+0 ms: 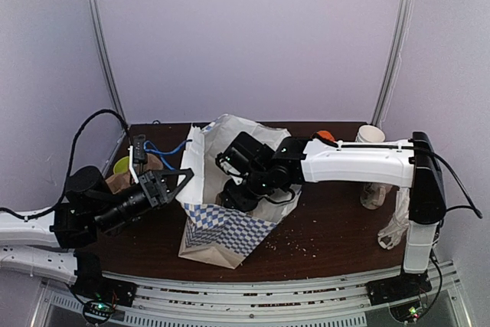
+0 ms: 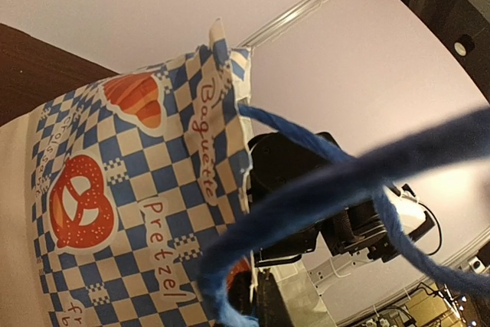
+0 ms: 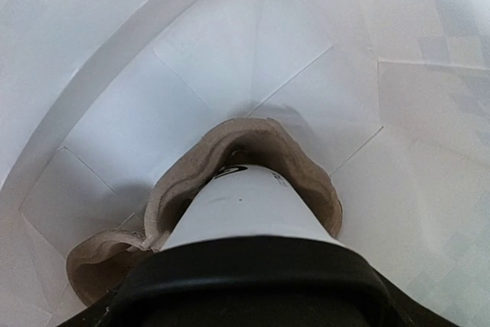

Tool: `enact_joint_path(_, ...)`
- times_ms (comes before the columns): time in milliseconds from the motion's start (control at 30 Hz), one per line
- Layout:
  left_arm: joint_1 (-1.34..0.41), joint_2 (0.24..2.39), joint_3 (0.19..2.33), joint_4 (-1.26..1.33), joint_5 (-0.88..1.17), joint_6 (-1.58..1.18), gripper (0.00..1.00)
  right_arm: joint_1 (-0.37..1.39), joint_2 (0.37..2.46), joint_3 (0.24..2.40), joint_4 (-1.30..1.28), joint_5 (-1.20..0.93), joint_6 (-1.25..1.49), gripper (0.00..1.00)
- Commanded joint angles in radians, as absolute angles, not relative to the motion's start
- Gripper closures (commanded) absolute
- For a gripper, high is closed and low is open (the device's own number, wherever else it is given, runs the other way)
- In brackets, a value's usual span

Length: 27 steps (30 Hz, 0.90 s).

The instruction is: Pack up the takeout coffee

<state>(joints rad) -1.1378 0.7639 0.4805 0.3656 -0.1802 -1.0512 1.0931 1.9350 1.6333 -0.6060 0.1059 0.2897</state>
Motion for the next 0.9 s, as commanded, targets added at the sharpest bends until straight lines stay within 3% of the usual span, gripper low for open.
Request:
enact_joint_path(0, -1.132, 0.709, 0.49, 0.332, -0.259, -1.133, 1.0, 1.084, 1.995, 1.686, -0.695, 0.066, 0.28, 0.22)
enact_joint_path(867, -1.132, 0.645, 0.514, 0.06, -0.311, -1.214, 1.0, 1.1, 2.281, 1.978, -0.901, -0.035, 0.21, 0.24)
